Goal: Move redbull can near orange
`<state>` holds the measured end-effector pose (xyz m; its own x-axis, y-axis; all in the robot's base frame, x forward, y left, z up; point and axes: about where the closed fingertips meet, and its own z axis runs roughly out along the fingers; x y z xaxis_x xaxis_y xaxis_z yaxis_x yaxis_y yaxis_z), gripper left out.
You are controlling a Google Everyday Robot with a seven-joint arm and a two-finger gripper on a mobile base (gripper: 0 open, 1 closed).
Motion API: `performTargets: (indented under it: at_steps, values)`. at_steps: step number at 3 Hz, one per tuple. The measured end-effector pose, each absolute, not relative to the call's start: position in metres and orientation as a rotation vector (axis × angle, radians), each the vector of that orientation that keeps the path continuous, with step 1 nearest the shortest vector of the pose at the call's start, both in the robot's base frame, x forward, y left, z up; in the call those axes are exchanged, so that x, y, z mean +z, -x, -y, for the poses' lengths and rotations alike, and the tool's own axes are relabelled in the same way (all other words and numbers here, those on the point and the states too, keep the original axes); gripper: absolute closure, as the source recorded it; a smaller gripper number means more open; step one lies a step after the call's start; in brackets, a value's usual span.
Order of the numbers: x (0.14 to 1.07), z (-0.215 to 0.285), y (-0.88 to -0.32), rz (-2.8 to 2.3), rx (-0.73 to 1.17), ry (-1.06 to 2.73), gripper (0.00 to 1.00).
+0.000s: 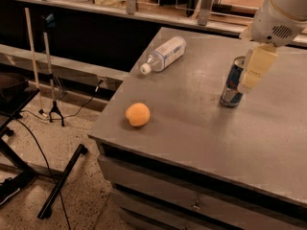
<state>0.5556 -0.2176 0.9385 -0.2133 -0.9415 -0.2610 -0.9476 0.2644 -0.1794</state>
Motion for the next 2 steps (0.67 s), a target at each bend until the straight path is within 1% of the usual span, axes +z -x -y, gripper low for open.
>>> performTargets:
  at_steps: [2]
  values:
    - [0.9368,0.2152,-0.5601,-2.216,0.022,1.727,0.49]
